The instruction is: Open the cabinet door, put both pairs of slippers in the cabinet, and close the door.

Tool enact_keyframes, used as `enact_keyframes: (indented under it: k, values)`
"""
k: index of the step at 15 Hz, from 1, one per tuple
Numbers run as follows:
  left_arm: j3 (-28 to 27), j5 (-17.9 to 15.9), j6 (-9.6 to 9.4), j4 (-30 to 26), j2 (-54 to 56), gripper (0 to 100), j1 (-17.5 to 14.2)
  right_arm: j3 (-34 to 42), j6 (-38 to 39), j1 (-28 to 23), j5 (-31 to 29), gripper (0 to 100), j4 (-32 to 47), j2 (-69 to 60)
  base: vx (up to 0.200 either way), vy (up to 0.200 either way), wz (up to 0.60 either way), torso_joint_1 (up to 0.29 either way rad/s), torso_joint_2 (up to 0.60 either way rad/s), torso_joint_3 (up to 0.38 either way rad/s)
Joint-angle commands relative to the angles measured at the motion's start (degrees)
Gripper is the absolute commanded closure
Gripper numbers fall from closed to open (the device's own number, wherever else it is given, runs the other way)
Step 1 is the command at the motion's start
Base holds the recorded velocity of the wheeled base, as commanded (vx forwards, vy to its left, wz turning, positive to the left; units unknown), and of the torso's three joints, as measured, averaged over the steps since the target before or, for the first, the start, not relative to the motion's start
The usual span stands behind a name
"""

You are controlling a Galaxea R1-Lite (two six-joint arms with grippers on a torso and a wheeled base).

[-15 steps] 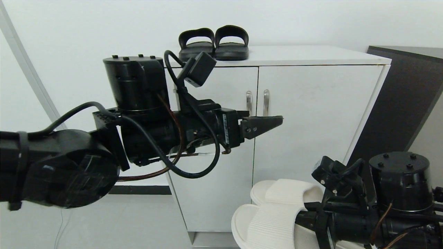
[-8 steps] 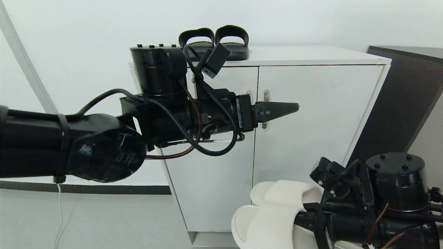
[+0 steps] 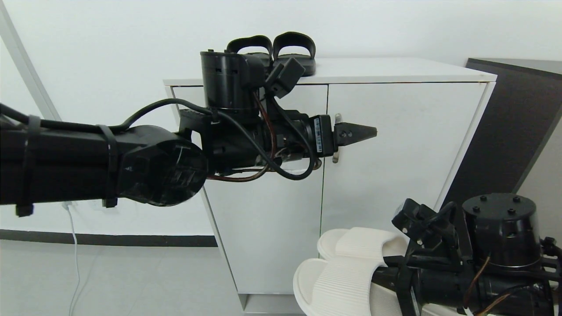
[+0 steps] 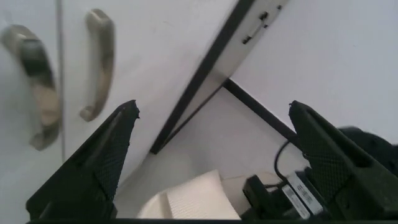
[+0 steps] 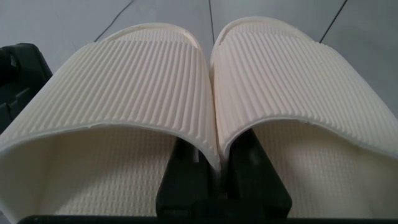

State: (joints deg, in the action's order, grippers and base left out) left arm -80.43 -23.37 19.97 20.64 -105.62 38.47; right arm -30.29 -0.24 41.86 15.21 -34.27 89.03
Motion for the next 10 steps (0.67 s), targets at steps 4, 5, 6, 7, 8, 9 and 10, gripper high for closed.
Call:
enact_keyframes:
  k: [4,5,6,7,8,9,10]
  values:
    - [-8.34,5.44,-0.19,-5.52,-5.39,0,-0.24,0.15,-0.02,-0.03,-0.01,100,-0.01,0.18,0.000,0.000,0.00,0.000,0.00,0.000]
    - [-8.86,5.97,-0.63,-5.70,-6.00,0,-0.24,0.15,-0.02,-0.03,-0.01,100,-0.01,0.27,0.000,0.000,0.00,0.000,0.00,0.000]
    - [-9.30,6.67,-1.34,-5.79,-6.79,0,-0.24,0.15,-0.02,-0.03,-0.01,100,-0.01,0.27,0.000,0.000,0.00,0.000,0.00,0.000]
    - [-9.57,6.93,-1.69,-5.79,-7.06,0,-0.24,0.24,-0.02,-0.03,-0.01,100,-0.01,0.18,0.000,0.000,0.00,0.000,0.00,0.000]
    - [-10.01,7.37,-1.95,-5.79,-7.58,0,-0.33,0.15,-0.02,-0.03,-0.10,100,-0.10,0.01,0.000,0.000,0.00,0.000,0.00,0.000]
    - [-10.53,7.72,-2.04,-5.79,-8.02,0,-0.42,0.15,-0.02,-0.03,-0.10,100,-0.01,-0.08,0.000,0.000,0.00,0.000,0.00,0.000]
    - [-11.76,8.08,-2.04,-5.87,-9.17,0,-0.77,0.15,-0.02,-0.03,-0.10,100,-0.10,-0.17,0.000,0.000,0.00,0.000,0.00,0.000]
